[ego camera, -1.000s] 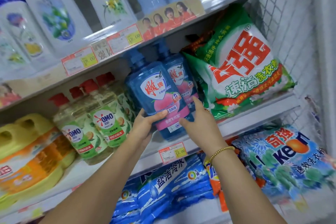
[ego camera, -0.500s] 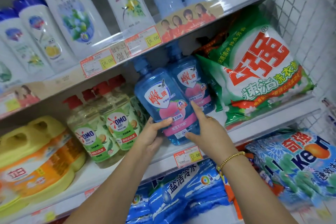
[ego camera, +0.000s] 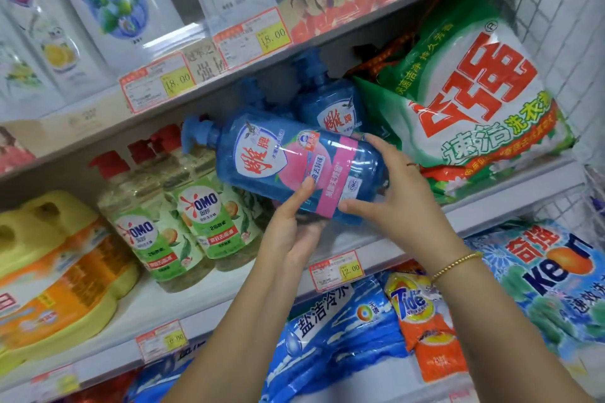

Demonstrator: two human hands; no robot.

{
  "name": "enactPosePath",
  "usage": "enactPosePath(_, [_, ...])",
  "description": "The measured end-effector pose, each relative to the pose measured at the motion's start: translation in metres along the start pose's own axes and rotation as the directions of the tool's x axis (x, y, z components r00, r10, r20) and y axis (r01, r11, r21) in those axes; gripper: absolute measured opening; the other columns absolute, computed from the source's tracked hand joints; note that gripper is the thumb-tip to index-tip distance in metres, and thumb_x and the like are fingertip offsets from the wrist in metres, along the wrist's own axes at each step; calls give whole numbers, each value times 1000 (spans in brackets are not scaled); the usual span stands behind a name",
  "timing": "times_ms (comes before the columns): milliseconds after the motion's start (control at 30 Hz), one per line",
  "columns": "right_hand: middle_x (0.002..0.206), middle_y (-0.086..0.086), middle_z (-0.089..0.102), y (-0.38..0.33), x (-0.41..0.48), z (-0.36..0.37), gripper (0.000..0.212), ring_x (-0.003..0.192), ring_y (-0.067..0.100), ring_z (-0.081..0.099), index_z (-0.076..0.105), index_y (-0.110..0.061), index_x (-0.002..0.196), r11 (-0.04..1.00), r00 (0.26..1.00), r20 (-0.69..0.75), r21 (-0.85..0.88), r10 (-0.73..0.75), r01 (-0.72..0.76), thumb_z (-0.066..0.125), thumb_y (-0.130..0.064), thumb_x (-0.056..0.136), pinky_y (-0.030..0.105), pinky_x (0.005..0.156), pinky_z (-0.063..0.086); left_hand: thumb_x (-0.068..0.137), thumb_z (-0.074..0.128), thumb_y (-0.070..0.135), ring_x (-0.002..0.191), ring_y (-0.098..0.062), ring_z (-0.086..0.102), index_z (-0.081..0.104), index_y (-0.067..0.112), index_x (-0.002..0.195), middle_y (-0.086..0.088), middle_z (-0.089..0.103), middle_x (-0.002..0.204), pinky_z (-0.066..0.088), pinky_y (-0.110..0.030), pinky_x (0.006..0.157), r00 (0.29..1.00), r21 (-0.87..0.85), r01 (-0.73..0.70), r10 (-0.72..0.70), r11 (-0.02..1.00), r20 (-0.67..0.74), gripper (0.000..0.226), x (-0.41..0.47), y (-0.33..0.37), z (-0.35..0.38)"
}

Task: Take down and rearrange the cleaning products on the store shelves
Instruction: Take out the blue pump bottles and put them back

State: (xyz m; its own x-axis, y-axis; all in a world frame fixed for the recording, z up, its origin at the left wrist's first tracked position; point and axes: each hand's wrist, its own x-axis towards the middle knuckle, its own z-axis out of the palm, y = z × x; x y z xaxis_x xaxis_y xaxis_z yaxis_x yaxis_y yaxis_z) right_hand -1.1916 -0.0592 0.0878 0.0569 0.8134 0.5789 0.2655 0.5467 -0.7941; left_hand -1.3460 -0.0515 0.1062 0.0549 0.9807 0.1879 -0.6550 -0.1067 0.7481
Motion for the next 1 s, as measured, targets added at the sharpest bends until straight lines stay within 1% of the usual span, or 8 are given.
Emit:
enactPosePath(100, [125,-7,39,-30,2,-30,94,104,3,44,35,-38,137,990,995,92,-134,-29,41,87,-30,59,2,77,35,27,98,10,107,-33,65,78,11,93,-19,69,112,47,-58,96,1000,-59,-12,13,998,17,69,-20,-1,10])
enactPosePath(233, [121,-17,54,-60,-12,-52,95,102,1,58,36,-50,132,995,899,435,-92,61,-23,87,-38,53,22,85,49,32,99,24,101,-29,69,70,14,109,-16,69,115,54,-56,83,1000,92,-11,11,996,0,82,-71,5,0])
enactPosePath(367, [106,-43,52,-76,-39,-21,104,93,-23,54,28,-63,127,999,742,670,12,25,-45,90,-23,53,3,76,45,40,95,29,99,-28,69,63,13,120,-11,71,112,58,-40,73,993,440,-69,106,895,-59,88,-127,39,-28])
enactPosePath(567, [122,-31,54,-78,-95,65,102,107,-8,57,35,-47,133,928,784,604,356,-139,-110,85,1,58,13,79,50,36,92,11,96,-21,71,62,6,113,-5,75,100,57,-26,72,927,760,-170,364,627,-93,83,-187,88,-67])
enactPosePath(700, [114,-5,63,-84,-118,114,82,90,-5,64,46,-38,119,866,841,531,465,-105,-186,76,15,63,14,67,52,29,99,18,104,-27,68,57,1,121,-10,72,109,58,-39,78,899,776,-172,418,606,-128,103,-211,106,-87])
enactPosePath(767, [110,-7,66,-86,-124,128,79,92,2,66,48,-35,119,854,854,507,489,-113,-178,79,8,60,16,67,53,35,98,9,107,-30,66,54,2,125,-12,71,113,58,-44,81,894,779,-177,429,602,-129,101,-219,115,-91])
enactPosePath(900, [115,-7,65,-95,-128,142,80,108,10,62,48,-35,123,810,858,506,538,-89,-234,82,4,62,15,69,53,45,90,-11,99,-16,70,58,3,122,-3,74,106,56,-23,73,871,833,-193,481,518,-98,84,-229,133,-87])
enactPosePath(1000, [130,-17,53,-105,-137,150,84,116,2,55,42,-51,127,888,917,356,460,-182,-2,85,-44,55,11,84,48,44,91,-11,89,-8,71,59,19,113,8,74,98,55,-18,66,842,821,-174,514,543,-161,82,-235,146,-83])
